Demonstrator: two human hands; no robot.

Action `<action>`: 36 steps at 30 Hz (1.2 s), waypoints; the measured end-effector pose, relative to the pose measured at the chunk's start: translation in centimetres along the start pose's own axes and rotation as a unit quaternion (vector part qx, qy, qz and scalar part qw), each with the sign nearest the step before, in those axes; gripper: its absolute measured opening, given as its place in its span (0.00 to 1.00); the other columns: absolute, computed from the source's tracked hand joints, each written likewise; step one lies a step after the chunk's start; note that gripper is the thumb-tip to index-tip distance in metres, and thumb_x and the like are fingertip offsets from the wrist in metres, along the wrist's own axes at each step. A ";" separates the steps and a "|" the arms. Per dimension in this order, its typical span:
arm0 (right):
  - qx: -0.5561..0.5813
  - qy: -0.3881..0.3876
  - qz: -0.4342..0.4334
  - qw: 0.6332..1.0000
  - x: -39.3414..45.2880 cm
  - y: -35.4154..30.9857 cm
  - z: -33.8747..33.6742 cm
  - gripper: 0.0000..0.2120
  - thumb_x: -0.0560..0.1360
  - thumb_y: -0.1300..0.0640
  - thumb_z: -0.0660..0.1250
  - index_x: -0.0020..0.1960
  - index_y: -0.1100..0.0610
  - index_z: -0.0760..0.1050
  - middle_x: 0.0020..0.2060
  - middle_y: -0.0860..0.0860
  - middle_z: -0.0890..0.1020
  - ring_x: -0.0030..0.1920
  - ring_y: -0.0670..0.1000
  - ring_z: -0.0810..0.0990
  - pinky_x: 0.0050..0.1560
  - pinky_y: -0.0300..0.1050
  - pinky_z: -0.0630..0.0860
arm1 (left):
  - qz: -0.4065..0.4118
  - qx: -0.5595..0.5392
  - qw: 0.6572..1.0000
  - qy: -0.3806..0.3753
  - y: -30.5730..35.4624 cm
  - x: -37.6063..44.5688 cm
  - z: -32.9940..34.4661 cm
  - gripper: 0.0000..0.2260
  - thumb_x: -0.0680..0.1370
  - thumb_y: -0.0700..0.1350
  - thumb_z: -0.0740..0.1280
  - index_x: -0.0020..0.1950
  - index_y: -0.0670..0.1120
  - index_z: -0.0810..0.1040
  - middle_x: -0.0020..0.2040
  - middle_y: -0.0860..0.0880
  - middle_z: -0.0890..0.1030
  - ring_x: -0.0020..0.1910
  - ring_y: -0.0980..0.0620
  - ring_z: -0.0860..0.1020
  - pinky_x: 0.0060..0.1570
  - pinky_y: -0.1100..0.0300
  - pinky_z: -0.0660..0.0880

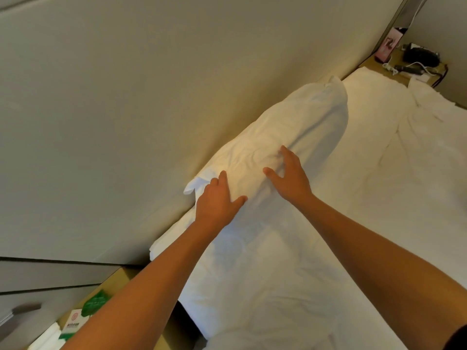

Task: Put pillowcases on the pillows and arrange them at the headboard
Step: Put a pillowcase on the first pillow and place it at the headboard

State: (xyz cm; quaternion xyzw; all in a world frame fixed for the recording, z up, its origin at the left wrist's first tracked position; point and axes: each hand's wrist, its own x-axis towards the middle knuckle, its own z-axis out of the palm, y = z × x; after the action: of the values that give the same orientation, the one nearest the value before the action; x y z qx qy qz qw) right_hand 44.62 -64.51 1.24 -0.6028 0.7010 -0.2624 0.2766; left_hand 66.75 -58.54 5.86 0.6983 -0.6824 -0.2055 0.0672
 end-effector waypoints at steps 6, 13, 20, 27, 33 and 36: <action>-0.211 0.021 -0.043 0.976 3.3 1.3 -2.4 0.47 0.75 0.28 0.64 0.84 0.46 0.48 0.84 0.54 0.52 0.77 0.61 0.68 0.64 0.56 0.78 | 0.036 -0.067 0.997 -0.008 -1.0 2.2 0.5 0.20 0.83 0.52 0.62 0.72 0.46 0.68 0.51 0.44 0.83 0.49 0.43 0.81 0.42 0.55 0.71; -0.244 -0.122 -0.141 0.952 9.4 -0.3 -4.9 0.43 0.75 0.33 0.70 0.83 0.47 0.58 0.81 0.55 0.60 0.75 0.61 0.70 0.67 0.58 0.75 | 0.129 -0.135 0.982 -0.007 -1.9 2.7 -1.1 0.08 0.80 0.45 0.65 0.58 0.48 0.76 0.41 0.47 0.82 0.43 0.42 0.79 0.43 0.49 0.76; -0.232 -0.023 -0.155 0.960 7.0 2.4 -6.7 0.14 0.85 0.51 0.61 0.55 0.62 0.78 0.50 0.60 0.79 0.50 0.62 0.79 0.45 0.47 0.67 | 0.161 -0.176 0.970 -0.037 0.7 1.1 -0.1 0.08 0.81 0.43 0.65 0.60 0.45 0.78 0.49 0.47 0.83 0.48 0.45 0.81 0.49 0.55 0.73; -0.200 0.092 -0.109 0.969 3.8 2.5 -11.6 0.16 0.86 0.50 0.59 0.58 0.61 0.78 0.56 0.59 0.81 0.54 0.59 0.80 0.52 0.48 0.76 | 0.198 -0.216 0.956 -0.014 4.9 0.1 -1.3 0.12 0.81 0.44 0.67 0.64 0.47 0.79 0.55 0.51 0.82 0.55 0.48 0.79 0.49 0.65 0.65; -0.186 0.146 -0.140 0.961 6.1 -1.7 -11.6 0.15 0.86 0.50 0.59 0.58 0.59 0.78 0.55 0.57 0.79 0.54 0.55 0.79 0.52 0.48 0.77 | 0.163 -0.207 0.963 0.052 3.3 2.1 -5.2 0.12 0.76 0.48 0.69 0.58 0.57 0.78 0.45 0.57 0.80 0.45 0.52 0.78 0.42 0.60 0.67; -0.203 0.104 -0.163 0.960 6.6 -2.2 -9.1 0.13 0.86 0.53 0.60 0.57 0.61 0.79 0.54 0.58 0.79 0.54 0.58 0.79 0.50 0.50 0.77 | 0.112 -0.157 0.981 0.033 0.4 2.7 -4.5 0.10 0.77 0.47 0.69 0.58 0.54 0.78 0.45 0.53 0.81 0.46 0.46 0.80 0.41 0.58 0.68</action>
State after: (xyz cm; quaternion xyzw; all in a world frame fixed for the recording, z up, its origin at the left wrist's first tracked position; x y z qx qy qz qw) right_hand 38.92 -71.04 8.76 -0.7216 0.6567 -0.2175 0.0277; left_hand 68.07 -62.05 9.56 0.6045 -0.7132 -0.2781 0.2206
